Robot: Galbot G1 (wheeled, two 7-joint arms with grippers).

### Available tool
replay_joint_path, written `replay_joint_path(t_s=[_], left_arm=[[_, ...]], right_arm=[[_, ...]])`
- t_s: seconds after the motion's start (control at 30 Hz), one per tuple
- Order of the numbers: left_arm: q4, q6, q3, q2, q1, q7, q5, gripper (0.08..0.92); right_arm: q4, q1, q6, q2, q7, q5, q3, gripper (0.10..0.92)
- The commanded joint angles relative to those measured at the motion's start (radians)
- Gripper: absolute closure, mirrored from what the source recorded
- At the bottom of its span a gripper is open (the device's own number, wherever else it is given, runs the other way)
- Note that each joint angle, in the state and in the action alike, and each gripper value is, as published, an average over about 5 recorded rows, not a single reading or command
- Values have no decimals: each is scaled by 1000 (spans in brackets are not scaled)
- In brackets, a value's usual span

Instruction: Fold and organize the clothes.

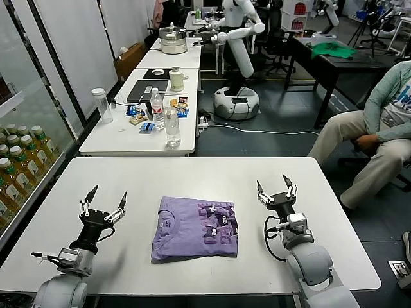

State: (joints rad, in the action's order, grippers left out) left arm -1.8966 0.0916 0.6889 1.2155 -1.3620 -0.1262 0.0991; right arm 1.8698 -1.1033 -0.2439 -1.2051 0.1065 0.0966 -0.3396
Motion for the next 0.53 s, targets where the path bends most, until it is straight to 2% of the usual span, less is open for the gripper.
replay_joint_path(t_s=[0.03, 0.53], left_arm=[[12, 15, -5, -9, 22, -2, 10, 177], [3, 5, -32, -37, 41, 45, 1, 177]], right_arm=[[-20, 12, 24, 2, -6, -65, -13, 203], [-16, 6, 32, -19, -49, -108, -63, 203]])
